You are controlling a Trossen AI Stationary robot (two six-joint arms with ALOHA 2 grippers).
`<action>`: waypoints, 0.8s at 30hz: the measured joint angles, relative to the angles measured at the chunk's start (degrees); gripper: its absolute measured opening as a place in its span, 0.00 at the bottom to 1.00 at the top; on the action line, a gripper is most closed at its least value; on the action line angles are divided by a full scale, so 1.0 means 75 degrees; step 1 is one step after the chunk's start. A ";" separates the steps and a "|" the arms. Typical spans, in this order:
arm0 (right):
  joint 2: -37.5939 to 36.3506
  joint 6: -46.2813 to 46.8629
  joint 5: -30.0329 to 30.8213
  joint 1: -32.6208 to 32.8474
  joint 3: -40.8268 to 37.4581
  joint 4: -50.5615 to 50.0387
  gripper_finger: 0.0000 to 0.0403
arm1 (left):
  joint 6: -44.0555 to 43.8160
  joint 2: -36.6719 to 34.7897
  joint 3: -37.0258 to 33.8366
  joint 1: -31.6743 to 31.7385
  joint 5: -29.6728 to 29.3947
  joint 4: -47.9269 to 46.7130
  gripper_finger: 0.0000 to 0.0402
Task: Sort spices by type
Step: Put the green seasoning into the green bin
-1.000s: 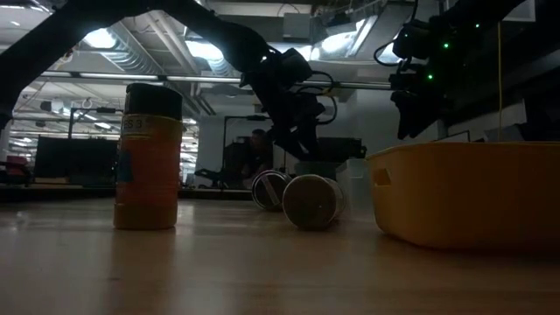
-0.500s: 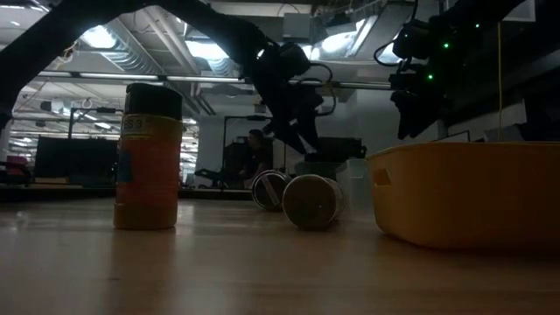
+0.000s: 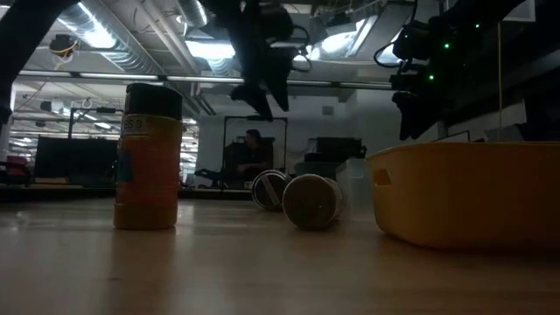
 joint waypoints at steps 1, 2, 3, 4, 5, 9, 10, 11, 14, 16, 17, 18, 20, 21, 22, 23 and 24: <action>0.0000 0.0000 -0.0004 0.0000 0.0000 -0.0005 0.61 | -0.0191 -0.0049 0.0000 -0.0112 -0.0004 -0.0189 0.60; 0.0000 0.0000 0.0000 0.0000 0.0000 -0.0009 0.61 | -0.0399 -0.0083 0.0000 -0.0234 -0.0003 -0.0308 0.60; 0.0000 0.0000 -0.0003 0.0000 0.0000 -0.0011 0.61 | -0.0621 -0.0117 0.0000 -0.0369 -0.0002 -0.0396 0.60; 0.0000 0.0000 -0.0003 0.0000 0.0000 -0.0021 0.61 | -0.0812 -0.0123 0.0000 -0.0526 0.0000 -0.0521 0.60; 0.0000 0.0000 -0.0003 0.0000 0.0000 -0.0038 0.61 | -0.0997 -0.0125 0.0000 -0.0692 0.0001 -0.0623 0.60; 0.0000 0.0000 -0.0003 0.0000 0.0000 -0.0050 0.61 | -0.1683 -0.0125 -0.0003 -0.1394 0.0004 -0.0725 0.60; 0.0000 0.0000 -0.0003 0.0000 0.0000 -0.0061 0.61 | -0.1847 -0.0125 -0.0003 -0.1563 0.0005 -0.0702 0.60; 0.0000 0.0003 -0.0006 0.0003 0.0000 -0.0061 0.61 | -0.2008 -0.0125 -0.0003 -0.1731 0.0003 -0.0671 0.60; 0.0000 0.0000 -0.0066 0.0005 0.0000 -0.0105 0.61 | -0.2518 -0.0125 -0.0003 -0.2218 -0.0040 -0.0645 0.60; 0.0000 0.0000 -0.0067 0.0003 0.0000 -0.0097 0.61 | -0.2863 -0.0124 -0.0017 -0.2542 -0.0187 -0.0629 0.60; 0.0000 0.0000 -0.0067 0.0003 0.0000 -0.0099 0.61 | -0.3036 -0.0113 -0.0057 -0.2703 -0.0293 -0.0558 0.60; 0.0000 -0.0019 -0.0067 0.0003 0.0000 -0.0092 0.61 | -0.3164 -0.0105 -0.0106 -0.2855 -0.0376 -0.0494 0.60; 0.0000 -0.0181 -0.0067 0.0003 0.0000 -0.0093 0.61 | -0.3421 -0.0063 -0.0280 -0.3157 -0.0457 -0.0316 0.60; 0.0000 -0.0229 -0.0067 0.0003 0.0000 -0.0093 0.61 | -0.3613 -0.0028 -0.0372 -0.3286 -0.0467 -0.0191 0.60; 0.0000 -0.0259 -0.0070 0.0003 0.0000 -0.0093 0.61 | -0.3804 -0.0012 -0.0481 -0.3414 -0.0472 -0.0027 0.60; 0.0000 -0.0298 -0.0070 0.0003 0.0000 -0.0093 0.61 | -0.4016 -0.0005 -0.0611 -0.3536 -0.0475 0.0139 0.60; 0.0000 -0.0352 -0.0073 0.0003 0.0000 -0.0093 0.61 | -0.4250 -0.0005 -0.0770 -0.3648 -0.0476 0.0341 0.60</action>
